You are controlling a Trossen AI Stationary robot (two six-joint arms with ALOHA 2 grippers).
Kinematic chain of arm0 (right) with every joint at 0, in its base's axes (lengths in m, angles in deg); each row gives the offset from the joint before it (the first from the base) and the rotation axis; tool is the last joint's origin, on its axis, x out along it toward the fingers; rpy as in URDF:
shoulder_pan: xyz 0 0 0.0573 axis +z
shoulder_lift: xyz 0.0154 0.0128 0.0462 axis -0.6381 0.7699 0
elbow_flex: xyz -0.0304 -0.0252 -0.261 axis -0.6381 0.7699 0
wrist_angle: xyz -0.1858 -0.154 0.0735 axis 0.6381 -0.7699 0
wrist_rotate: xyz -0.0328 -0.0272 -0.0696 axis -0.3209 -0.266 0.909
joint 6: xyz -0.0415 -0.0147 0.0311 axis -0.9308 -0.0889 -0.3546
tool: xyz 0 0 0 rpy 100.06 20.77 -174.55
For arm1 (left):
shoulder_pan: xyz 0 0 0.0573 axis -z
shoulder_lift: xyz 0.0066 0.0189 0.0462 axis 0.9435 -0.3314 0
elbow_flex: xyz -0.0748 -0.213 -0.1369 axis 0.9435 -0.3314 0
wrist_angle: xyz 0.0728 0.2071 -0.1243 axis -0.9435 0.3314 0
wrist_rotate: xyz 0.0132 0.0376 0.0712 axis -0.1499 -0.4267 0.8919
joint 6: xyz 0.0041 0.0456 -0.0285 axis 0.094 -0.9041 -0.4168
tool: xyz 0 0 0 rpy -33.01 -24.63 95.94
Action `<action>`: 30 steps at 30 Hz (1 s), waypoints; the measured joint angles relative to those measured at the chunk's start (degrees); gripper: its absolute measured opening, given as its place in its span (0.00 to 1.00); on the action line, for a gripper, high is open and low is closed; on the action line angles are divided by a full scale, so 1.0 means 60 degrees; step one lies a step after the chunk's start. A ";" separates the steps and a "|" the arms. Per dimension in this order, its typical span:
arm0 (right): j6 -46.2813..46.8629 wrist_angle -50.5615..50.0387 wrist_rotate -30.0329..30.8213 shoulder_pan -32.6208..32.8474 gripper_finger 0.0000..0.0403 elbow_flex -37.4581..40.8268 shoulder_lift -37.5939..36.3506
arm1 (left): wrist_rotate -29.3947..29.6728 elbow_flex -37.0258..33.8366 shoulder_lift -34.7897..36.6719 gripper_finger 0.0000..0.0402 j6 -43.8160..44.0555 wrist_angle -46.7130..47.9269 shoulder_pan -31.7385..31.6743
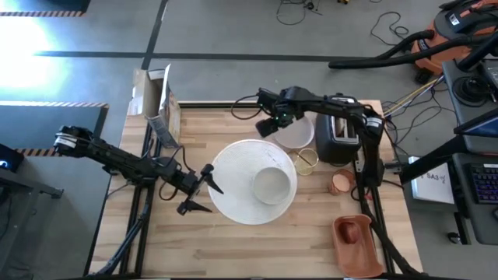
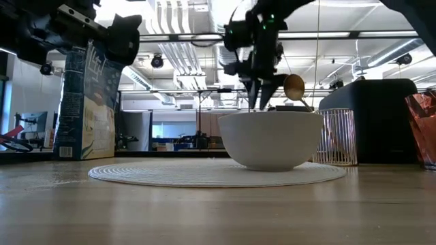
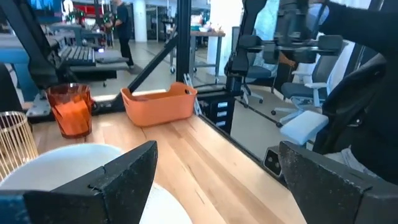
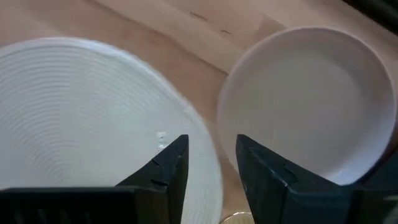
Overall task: Arrange a breakfast setting
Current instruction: Put the white plate on the placemat on the left side of the white bowl
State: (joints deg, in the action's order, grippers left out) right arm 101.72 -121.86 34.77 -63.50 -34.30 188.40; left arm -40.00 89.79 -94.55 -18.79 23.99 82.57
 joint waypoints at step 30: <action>-0.0127 0.2593 0.0764 -0.0113 0.31 0.2361 0.0007 | -0.0102 -0.0004 -0.0002 0.79 0.0079 0.0011 0.0047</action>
State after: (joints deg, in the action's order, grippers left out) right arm 100.96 -106.30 39.35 -64.18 -20.13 188.44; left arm -40.61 89.77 -94.56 -18.32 24.06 82.85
